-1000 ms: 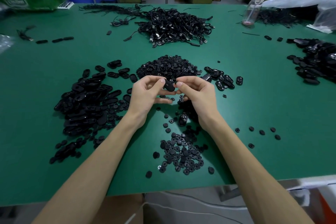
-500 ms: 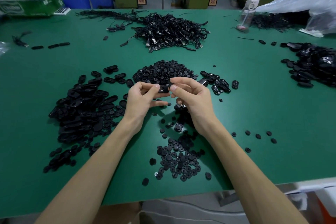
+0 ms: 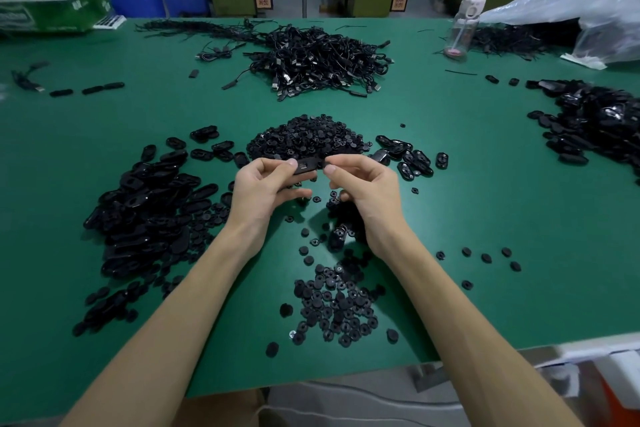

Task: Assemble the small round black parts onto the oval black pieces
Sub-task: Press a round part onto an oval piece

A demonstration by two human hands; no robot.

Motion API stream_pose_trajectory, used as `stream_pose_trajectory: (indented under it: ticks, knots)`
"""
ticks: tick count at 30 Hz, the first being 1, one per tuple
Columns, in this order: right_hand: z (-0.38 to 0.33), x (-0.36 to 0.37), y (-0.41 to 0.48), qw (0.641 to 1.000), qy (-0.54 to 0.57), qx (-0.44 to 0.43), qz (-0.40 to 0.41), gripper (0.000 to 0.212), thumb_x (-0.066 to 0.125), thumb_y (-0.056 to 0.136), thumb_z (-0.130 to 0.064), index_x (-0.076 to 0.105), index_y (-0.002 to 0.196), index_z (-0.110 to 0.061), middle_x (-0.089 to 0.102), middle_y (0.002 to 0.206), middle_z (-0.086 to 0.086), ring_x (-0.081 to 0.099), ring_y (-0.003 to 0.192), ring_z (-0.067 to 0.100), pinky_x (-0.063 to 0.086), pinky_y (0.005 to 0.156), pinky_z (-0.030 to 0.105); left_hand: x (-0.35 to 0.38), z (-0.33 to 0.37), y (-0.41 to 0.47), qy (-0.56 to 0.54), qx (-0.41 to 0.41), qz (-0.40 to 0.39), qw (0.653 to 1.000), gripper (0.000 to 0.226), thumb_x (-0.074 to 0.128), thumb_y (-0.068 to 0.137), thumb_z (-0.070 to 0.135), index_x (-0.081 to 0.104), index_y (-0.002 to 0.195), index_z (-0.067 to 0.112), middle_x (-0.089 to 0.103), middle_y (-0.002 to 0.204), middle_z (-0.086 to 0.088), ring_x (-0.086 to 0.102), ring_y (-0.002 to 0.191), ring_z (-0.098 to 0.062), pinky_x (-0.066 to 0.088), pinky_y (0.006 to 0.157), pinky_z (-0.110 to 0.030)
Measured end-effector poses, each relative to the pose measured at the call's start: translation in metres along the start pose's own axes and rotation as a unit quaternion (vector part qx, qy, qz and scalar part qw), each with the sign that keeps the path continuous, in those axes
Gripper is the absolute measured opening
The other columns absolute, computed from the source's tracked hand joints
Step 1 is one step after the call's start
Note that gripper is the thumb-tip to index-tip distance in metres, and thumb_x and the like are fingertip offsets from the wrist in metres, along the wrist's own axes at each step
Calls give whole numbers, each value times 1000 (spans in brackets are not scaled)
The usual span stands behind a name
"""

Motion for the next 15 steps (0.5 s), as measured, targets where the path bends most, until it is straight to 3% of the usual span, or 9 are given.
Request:
stream_pose_trajectory:
  ticks: [9, 15]
  knots:
    - [1, -2, 1, 1000, -1, 14, 20, 14, 80, 89, -14, 76, 101, -9, 75, 82, -4, 64, 70, 7, 49, 62, 19, 1, 1, 0, -16, -7, -18, 1000, 10, 71, 96, 8, 63, 90, 8, 78, 99, -13, 76, 90, -24, 59, 69, -28]
    - [0, 0, 0, 1000, -3, 8, 4, 9, 80, 89, -13, 76, 96, -14, 75, 79, -5, 64, 68, 7, 49, 61, 18, 5, 1, -2, -38, -7, -66, 997, 13, 68, 96, 1, 60, 87, 7, 77, 100, -16, 76, 93, -25, 59, 77, -29]
Point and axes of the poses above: each hand's wrist, its own y-axis towards the middle knuckle, its own x-axis out of the palm, z = x × y, the point moved 3 cm from there along y, towards the middle knuckle
